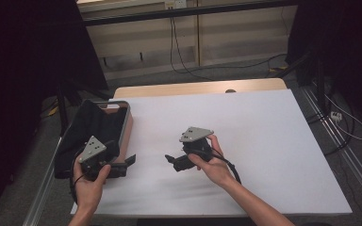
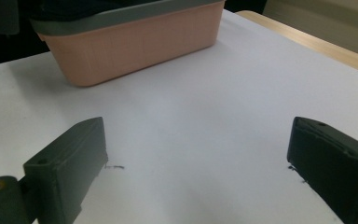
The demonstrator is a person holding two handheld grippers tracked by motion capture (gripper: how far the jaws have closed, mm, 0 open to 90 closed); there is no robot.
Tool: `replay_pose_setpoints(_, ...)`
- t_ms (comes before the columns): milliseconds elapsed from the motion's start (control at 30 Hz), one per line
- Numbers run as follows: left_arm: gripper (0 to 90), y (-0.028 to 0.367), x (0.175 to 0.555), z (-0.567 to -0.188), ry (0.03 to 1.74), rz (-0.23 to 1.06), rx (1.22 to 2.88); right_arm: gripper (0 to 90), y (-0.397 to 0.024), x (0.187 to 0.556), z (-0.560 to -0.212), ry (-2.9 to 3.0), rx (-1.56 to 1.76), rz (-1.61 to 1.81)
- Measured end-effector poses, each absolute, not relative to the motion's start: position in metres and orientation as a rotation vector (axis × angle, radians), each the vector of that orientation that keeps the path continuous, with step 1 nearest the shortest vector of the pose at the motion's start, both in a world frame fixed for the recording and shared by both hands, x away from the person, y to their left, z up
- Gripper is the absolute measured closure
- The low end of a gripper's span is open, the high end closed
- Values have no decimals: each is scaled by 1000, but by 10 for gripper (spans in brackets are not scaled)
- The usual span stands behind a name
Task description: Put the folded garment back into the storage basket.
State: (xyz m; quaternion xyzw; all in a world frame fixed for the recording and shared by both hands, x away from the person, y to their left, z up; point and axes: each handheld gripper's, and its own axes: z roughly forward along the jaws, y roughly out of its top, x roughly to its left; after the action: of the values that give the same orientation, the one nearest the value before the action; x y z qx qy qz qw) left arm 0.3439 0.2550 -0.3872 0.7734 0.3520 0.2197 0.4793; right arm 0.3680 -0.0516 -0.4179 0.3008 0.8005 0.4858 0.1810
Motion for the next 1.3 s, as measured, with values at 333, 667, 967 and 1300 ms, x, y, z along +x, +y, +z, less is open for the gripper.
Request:
replay_pose_setpoints(333,51,219,338,-396,783,441,1965,45,-74,351,-421,2243,875,1334)
replay_pose_setpoints(667,51,202,343,-418,760,382,2003,44,-114,341,-433,2200,980,1273)
replay_pose_setpoints(967,51,199,345,-424,763,400,2012,45,-148,325,-436,2139,1061,1239)
replay_pose_setpoints(1300,52,200,347,-434,789,369,2020,53,-185,302,-442,2062,1161,1194)
